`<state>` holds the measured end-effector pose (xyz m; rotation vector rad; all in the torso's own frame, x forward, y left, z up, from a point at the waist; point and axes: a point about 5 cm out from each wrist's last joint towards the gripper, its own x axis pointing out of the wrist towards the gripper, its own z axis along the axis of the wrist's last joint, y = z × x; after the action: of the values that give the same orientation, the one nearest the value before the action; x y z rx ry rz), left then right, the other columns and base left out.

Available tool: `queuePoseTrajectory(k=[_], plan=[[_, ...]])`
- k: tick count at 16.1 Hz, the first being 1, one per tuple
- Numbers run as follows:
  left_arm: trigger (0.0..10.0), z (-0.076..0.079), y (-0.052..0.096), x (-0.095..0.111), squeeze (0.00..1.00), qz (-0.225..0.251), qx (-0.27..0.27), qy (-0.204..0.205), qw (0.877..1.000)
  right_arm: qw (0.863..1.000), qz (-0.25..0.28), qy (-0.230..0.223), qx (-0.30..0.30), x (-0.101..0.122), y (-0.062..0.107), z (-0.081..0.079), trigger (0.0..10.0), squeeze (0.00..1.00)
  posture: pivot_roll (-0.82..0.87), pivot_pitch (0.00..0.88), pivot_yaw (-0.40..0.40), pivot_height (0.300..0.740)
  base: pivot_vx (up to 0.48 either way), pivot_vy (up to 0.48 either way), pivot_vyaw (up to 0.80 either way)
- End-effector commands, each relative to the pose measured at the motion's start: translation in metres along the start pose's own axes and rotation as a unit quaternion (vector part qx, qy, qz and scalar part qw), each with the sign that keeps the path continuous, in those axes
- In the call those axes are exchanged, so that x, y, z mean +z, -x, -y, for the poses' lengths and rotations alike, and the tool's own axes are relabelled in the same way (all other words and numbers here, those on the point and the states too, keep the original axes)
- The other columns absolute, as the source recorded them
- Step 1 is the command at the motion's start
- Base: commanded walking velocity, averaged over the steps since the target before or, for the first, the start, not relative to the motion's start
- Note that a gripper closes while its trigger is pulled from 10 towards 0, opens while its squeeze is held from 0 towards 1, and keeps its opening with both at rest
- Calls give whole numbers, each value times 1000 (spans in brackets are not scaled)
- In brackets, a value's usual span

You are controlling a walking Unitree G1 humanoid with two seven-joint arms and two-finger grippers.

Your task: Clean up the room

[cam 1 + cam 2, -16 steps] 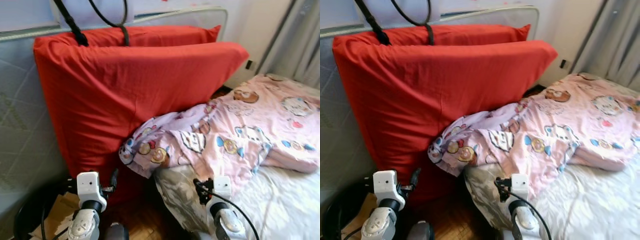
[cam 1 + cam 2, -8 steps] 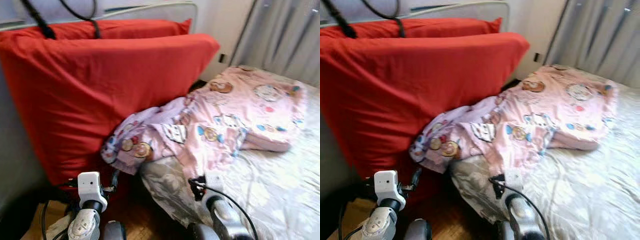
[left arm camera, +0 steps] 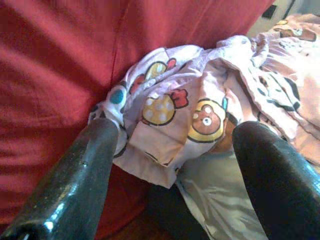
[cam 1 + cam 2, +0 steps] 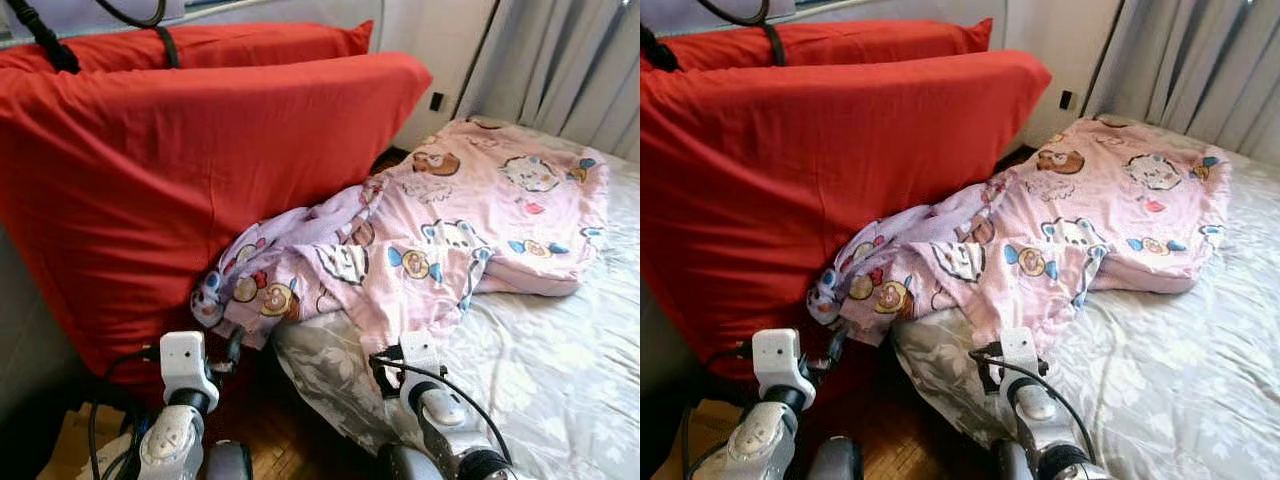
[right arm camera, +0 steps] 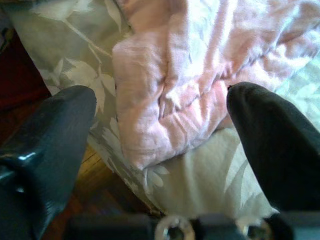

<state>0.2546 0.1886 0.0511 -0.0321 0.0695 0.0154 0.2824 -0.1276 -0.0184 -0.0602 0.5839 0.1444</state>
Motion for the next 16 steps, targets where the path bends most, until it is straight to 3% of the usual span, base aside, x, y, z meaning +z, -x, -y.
queuePoseTrajectory(k=[1, 3, 4, 5, 6, 9, 12, 16], plan=[[10000, 4, 0, 3, 0, 0, -10, -3, 1000, 1000, -13, 3, -2, -5, 1, 4, 10000, 1000, 131, 89, -99, 604, 0, 0, 0], [10000, 3, -1, 13, 0, 14, -7, -3, 1000, 1000, -15, 3, -5, -5, 1, 6, 10000, 1000, 143, 128, -104, 604, 0, 0, 0], [10000, 2, 0, 18, 0, 20, -4, -4, 1000, 1000, -12, 1, -5, -3, 1, 7, 10000, 698, 153, 163, -104, 604, 0, 0, 0], [10000, 1, 2, 21, 0, 24, -3, -5, 1000, 1000, -10, 1, -5, -2, 0, 7, 10000, 235, 154, 169, -105, 604, 0, 0, 0], [10000, 0, 4, 25, 0, 26, -1, -5, 1000, 1000, -6, 1, -4, 2, -1, 6, 10000, 0, 165, 200, -104, 604, 0, 0, 0], [10000, 1, 13, 30, 0, 26, -2, -7, 1000, 1000, 11, 13, 8, 12, -3, -1, 10000, 0, 184, 242, -105, 604, 0, 0, 0], [10000, -2, 17, 34, 0, 22, -3, -22, 1000, 999, 37, -3, 23, 26, -6, -7, 10000, 0, 191, 264, -107, 604, 0, 0, 0], [10000, 0, 28, 40, 0, 19, 0, -19, 1000, 999, 33, 26, 20, 32, -8, -9, 10000, 0, 217, 309, -113, 604, 0, 0, 0]])
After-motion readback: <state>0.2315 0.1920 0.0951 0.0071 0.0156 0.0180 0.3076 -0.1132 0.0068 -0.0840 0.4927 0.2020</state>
